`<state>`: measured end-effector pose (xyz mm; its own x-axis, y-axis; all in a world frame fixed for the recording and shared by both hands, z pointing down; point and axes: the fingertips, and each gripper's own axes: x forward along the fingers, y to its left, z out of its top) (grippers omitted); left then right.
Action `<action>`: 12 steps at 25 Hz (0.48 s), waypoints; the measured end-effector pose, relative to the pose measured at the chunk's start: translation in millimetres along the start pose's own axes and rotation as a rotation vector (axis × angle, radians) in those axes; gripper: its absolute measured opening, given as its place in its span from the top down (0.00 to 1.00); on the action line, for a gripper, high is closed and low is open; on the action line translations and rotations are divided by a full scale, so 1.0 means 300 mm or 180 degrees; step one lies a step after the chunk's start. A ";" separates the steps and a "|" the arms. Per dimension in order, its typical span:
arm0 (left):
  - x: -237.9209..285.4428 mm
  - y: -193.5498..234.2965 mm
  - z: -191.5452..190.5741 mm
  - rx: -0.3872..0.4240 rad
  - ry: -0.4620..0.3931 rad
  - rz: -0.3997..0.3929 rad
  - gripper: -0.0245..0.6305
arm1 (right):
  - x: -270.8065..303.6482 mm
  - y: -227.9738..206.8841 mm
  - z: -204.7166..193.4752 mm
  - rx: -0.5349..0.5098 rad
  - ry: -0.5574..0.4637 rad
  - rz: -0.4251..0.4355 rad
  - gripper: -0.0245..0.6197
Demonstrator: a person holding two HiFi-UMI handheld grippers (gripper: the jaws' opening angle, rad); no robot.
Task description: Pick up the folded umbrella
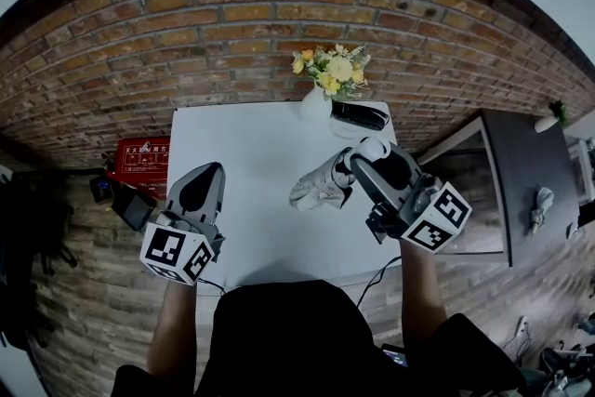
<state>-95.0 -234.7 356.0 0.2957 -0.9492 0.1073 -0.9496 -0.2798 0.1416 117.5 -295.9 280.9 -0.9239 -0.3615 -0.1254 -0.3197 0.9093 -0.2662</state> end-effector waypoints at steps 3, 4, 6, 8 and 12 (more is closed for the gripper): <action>0.000 -0.011 -0.008 0.0005 0.0014 -0.0007 0.94 | -0.008 0.004 0.004 0.0019 -0.0019 0.0025 0.71; 0.001 -0.012 -0.011 0.0004 0.0019 -0.0006 0.94 | -0.009 0.005 0.005 0.0023 -0.0024 0.0031 0.71; 0.000 -0.013 -0.017 0.0000 0.0027 -0.0009 0.94 | -0.009 0.005 0.005 0.0021 -0.0023 0.0036 0.71; 0.001 -0.012 -0.016 0.0001 0.0022 -0.0017 0.94 | -0.007 0.006 0.007 0.0014 -0.0022 0.0040 0.71; 0.003 -0.006 -0.011 -0.0008 0.0016 0.0001 0.94 | -0.001 0.005 0.014 0.0025 -0.0037 0.0051 0.71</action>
<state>-92.7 -234.7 359.2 0.2960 -0.9486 0.1122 -0.9494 -0.2792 0.1442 118.2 -295.3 276.7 -0.9264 -0.3492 -0.1408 -0.3031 0.9135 -0.2715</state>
